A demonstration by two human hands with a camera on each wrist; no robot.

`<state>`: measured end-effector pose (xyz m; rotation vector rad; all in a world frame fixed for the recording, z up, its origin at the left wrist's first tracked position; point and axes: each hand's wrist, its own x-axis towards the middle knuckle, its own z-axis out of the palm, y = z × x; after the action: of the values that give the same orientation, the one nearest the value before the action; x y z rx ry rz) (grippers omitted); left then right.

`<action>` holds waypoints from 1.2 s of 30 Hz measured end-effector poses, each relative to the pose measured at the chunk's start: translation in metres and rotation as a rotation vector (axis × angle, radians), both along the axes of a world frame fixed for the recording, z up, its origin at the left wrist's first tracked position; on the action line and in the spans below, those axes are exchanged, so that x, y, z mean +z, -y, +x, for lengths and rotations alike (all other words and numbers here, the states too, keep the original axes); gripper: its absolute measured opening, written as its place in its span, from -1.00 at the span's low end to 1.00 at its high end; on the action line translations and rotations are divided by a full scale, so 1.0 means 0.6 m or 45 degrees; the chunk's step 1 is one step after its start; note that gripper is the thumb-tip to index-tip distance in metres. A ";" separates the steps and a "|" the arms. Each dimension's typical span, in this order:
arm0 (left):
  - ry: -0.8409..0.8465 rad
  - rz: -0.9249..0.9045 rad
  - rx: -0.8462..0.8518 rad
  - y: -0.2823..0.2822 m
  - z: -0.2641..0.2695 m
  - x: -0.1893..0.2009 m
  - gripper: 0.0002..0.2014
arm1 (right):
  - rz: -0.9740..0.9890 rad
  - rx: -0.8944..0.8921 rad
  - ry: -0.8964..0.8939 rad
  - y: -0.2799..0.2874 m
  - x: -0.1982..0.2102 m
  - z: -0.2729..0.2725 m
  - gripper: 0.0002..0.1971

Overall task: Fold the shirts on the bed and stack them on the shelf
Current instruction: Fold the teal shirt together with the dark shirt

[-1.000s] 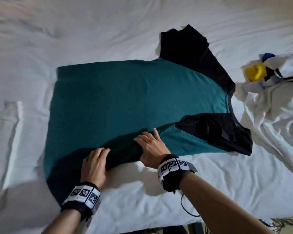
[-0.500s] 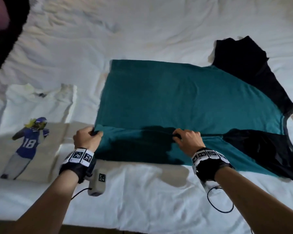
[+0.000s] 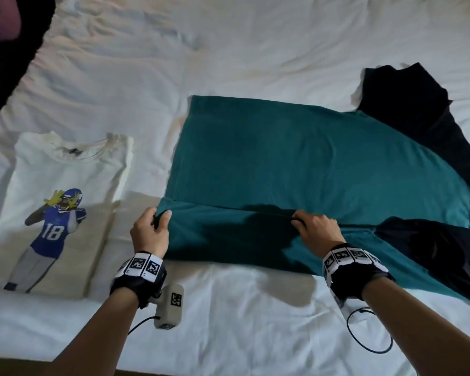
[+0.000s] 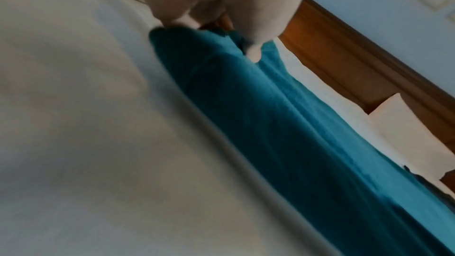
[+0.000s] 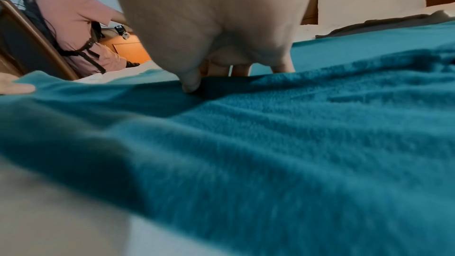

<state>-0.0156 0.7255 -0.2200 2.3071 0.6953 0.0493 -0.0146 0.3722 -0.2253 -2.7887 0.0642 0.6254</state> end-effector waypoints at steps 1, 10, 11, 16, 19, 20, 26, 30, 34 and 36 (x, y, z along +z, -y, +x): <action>-0.014 -0.003 -0.005 0.000 0.001 -0.004 -0.75 | 0.021 -0.028 0.035 -0.006 0.002 -0.007 -0.72; 0.058 0.275 -1.055 0.238 -0.098 -0.007 -0.38 | 0.027 0.291 0.216 -0.084 -0.045 -0.173 -0.33; -0.039 0.265 -1.185 0.261 -0.115 -0.023 -0.39 | 0.002 0.257 0.196 -0.076 -0.053 -0.179 -0.34; -0.215 0.667 -1.029 0.125 -0.105 -0.085 -0.41 | -0.103 0.045 0.155 0.023 -0.060 -0.187 -0.31; -0.362 0.740 -0.755 0.031 -0.086 -0.070 -0.33 | -0.217 -0.232 0.148 0.117 -0.056 -0.192 -0.22; -0.383 0.726 -0.696 0.045 -0.084 -0.061 -0.32 | -0.250 -0.345 0.115 0.145 -0.050 -0.198 -0.18; -0.114 0.362 -1.195 0.357 -0.154 -0.040 -0.37 | -0.041 0.070 0.160 0.114 -0.031 -0.203 -0.30; -0.243 0.457 -1.116 0.474 -0.153 -0.068 -0.37 | -0.042 -0.106 0.150 0.223 -0.040 -0.212 -0.28; -0.356 0.467 -0.894 0.509 -0.156 -0.061 -0.27 | -0.196 -0.457 0.114 0.367 -0.019 -0.220 -0.21; -0.289 0.423 -0.930 0.553 -0.154 -0.043 -0.25 | -0.179 -0.373 0.213 0.388 -0.010 -0.223 -0.39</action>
<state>-0.1080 0.3936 -0.2457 2.7791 -0.0990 -0.4697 -0.1484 0.1396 -0.2314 -2.8728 0.4896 0.3254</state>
